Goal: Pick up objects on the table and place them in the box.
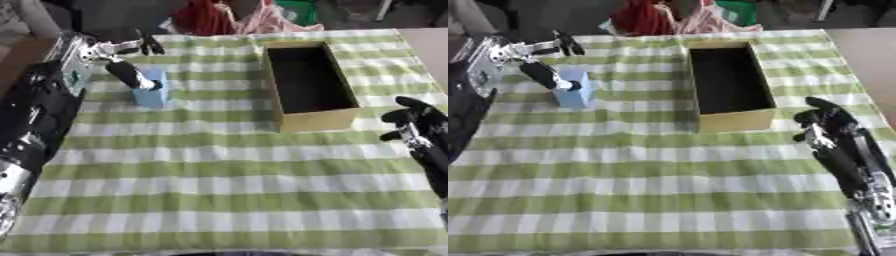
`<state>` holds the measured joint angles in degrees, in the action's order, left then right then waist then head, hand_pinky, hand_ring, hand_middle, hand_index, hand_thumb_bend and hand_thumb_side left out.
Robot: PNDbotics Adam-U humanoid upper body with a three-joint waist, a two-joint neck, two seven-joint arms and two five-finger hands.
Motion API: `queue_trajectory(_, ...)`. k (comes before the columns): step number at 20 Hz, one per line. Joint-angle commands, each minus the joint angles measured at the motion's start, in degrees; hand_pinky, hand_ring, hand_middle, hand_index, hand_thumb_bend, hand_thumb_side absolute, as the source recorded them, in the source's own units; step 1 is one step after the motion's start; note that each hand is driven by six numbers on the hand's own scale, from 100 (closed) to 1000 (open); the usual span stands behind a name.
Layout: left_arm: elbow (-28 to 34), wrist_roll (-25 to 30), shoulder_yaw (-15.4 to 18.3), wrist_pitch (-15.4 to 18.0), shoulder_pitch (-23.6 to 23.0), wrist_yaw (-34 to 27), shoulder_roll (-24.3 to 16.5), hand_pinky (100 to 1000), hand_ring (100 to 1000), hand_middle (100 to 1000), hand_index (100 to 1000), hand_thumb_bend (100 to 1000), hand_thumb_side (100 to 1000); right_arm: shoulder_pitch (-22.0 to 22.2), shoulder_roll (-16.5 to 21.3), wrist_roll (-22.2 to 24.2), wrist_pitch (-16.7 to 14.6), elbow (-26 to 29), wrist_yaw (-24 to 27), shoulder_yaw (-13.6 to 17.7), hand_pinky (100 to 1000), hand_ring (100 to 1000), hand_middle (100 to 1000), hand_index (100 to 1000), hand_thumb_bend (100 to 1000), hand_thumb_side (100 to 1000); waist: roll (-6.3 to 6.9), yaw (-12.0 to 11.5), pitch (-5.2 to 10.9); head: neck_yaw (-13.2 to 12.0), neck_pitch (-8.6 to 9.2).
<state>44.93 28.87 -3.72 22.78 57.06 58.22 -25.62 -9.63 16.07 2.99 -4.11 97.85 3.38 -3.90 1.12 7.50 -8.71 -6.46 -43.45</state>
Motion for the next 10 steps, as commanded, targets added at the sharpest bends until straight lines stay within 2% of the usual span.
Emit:
queue_trajectory(1, 0.2, 1.5, 0.75, -0.19, 1.55, 0.91, -0.71, 805, 782, 773, 864, 458, 408, -0.79, 0.67, 0.18, -0.24, 0.72, 0.01, 0.21, 585, 769, 631, 858, 100, 493, -0.13, 0.14, 0.76, -0.16, 0.49)
queue_trajectory(10, -0.26, 4.43, 0.71, 0.07, 1.16, 1.77, -0.58, 807, 765, 752, 865, 382, 244, -0.82, 0.63, 0.23, -0.26, 0.7, 0.01, 0.26, 585, 769, 631, 858, 100, 494, -0.13, 0.24, 0.64, -0.18, 0.62)
